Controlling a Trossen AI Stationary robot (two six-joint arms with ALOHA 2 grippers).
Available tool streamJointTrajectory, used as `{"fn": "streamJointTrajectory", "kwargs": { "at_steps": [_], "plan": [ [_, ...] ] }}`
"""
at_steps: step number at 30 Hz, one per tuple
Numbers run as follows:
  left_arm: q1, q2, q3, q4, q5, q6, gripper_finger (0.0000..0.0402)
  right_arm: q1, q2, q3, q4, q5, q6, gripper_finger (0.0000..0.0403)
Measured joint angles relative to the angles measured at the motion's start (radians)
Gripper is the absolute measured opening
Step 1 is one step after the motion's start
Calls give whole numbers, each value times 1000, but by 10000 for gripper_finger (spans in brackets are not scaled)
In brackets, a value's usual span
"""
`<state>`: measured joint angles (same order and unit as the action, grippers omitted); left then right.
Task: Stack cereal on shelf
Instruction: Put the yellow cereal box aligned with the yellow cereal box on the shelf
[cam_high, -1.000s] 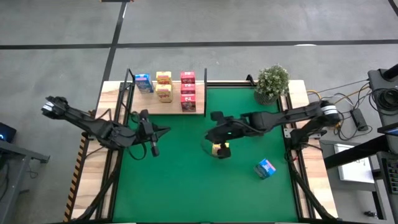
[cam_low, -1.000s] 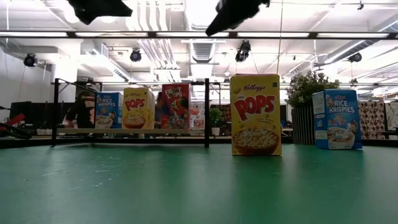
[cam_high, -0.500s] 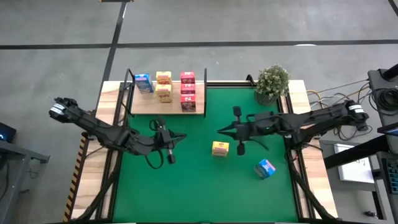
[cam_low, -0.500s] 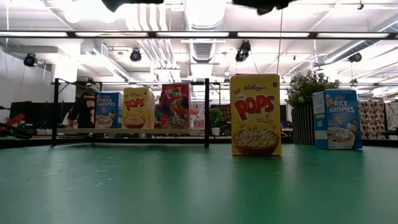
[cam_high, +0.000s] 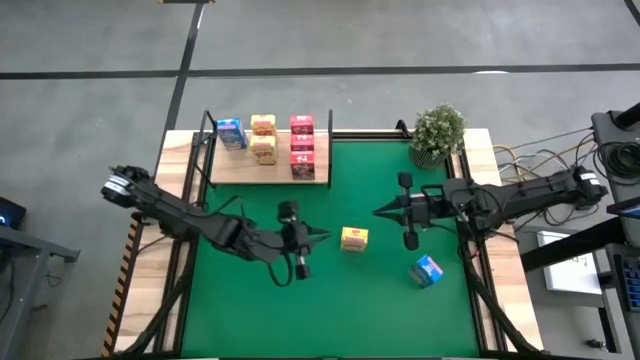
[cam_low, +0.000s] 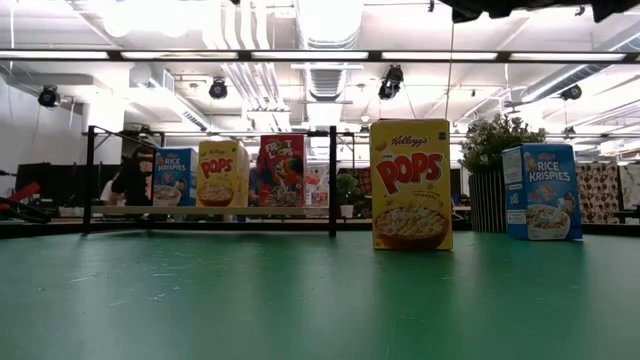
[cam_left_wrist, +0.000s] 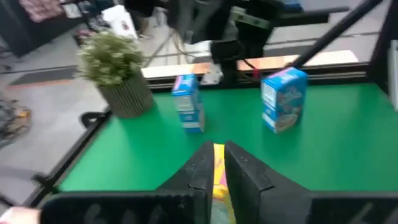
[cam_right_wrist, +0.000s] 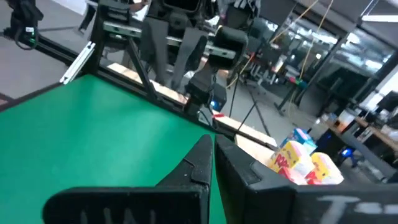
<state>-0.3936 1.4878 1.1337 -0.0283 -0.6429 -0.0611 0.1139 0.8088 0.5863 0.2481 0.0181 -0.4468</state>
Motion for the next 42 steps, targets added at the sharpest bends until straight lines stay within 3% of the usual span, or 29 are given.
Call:
{"fn": "streamJointTrajectory", "kwargs": {
  "at_steps": [14,18,21,26,30,42],
  "plan": [
    [104,264,231,-127,40,19,200,0,-189,-94,14,-27,-18,9],
    [150,316,287,-177,190,40,229,0,-222,-102,2,-26,-18,9],
    [189,345,318,-182,340,71,243,0,-241,-101,-19,-26,-18,9],
    [248,361,338,-247,432,106,250,0,-249,-101,-28,-26,-18,9],
    [278,361,307,-175,623,102,249,0,-252,-101,-34,-26,-22,9],
    [304,370,185,26,628,52,249,-1,-250,-101,-34,-19,-37,9]
  ]
}}
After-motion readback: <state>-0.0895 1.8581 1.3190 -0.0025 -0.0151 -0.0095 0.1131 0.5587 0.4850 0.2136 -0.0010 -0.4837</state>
